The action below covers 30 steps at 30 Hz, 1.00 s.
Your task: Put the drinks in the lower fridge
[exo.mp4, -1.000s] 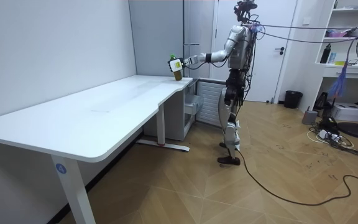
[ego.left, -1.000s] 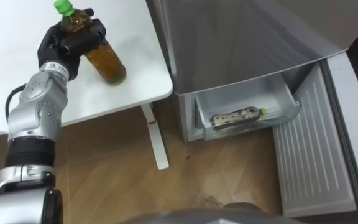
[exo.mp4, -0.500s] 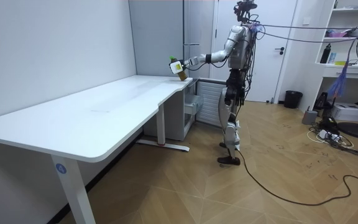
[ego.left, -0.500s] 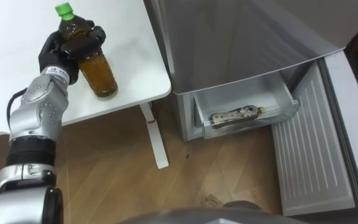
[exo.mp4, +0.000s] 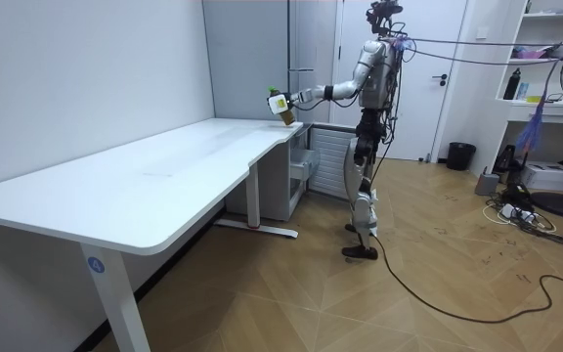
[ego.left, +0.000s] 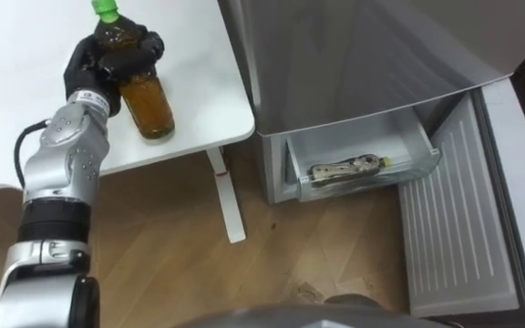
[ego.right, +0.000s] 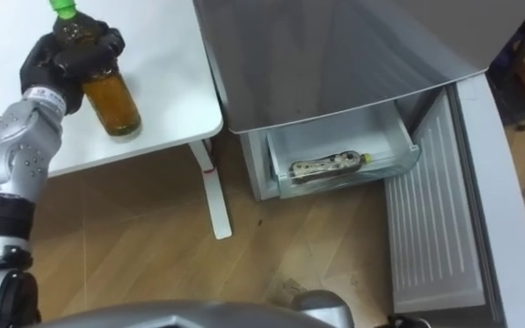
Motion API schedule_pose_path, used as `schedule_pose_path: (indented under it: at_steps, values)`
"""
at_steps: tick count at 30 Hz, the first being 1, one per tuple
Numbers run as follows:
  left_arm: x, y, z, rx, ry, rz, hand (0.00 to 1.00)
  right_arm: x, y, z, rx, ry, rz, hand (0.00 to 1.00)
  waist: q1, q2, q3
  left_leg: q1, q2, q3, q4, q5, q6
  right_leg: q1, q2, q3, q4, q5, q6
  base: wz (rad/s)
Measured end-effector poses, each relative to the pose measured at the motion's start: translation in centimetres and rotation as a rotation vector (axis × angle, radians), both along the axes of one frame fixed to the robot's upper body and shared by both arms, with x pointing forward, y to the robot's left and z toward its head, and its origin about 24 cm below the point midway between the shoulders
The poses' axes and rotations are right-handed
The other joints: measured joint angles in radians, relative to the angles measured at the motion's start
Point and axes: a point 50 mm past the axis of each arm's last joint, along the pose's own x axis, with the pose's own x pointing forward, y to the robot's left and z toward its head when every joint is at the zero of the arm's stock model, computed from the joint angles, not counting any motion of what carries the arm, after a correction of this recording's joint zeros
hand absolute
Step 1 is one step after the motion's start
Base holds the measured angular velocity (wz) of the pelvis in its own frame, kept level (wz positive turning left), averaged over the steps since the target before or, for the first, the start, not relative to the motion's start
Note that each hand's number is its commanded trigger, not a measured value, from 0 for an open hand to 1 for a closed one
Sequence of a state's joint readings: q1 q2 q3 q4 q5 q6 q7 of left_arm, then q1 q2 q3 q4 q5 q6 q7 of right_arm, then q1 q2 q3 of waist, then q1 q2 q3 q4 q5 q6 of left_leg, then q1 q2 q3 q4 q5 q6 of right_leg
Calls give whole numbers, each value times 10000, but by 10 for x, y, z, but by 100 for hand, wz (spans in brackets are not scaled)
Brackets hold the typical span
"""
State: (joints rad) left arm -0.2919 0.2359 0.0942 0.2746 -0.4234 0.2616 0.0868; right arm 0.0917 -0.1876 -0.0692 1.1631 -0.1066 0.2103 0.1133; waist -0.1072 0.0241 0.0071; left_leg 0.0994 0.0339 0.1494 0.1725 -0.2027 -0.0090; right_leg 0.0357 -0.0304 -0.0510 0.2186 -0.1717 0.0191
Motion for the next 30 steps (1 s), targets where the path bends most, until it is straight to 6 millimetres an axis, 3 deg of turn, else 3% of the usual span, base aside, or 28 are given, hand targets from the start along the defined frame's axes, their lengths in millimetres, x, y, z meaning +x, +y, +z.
schedule_pose_path:
  at_steps: [9, 15, 18, 23, 30]
  values:
    - [1, -47, 18, 59, -1077, -1625, 100, 27, 6, 5, -144, -907, 1450, 0, 344, -91, 38, -43, -1, -84, 55, 2, -1, 11, -23, -72, 17, -10, -16, 2]
    - [-18, -73, 12, 316, -1176, -2812, 100, 58, 18, 14, -94, -1944, 2998, 0, 635, -186, 20, -109, -1, -153, 111, 4, -1, 7, -29, -156, 3, -10, -16, 4]
    - [-26, -83, 7, 290, -1017, -3285, 100, 83, 36, 22, 709, -3311, 2895, 0, 713, -311, -38, -159, 13, -226, 183, 5, -4, 49, -29, -265, -31, 2, -37, 11]
    - [-35, -92, -3, 180, -739, -3925, 100, 108, 77, 37, 2740, -4865, 2973, 0, 881, -365, -28, -58, -13, -455, 249, 5, -5, 339, -66, -485, -164, 0, -34, 13]
    - [-50, -97, -15, -154, -405, -4553, 100, 120, 95, 52, 3655, -5835, 3528, 0, 785, -370, -31, -279, -61, -736, 350, 5, -4, 312, -115, -747, -176, -1, -32, 12]
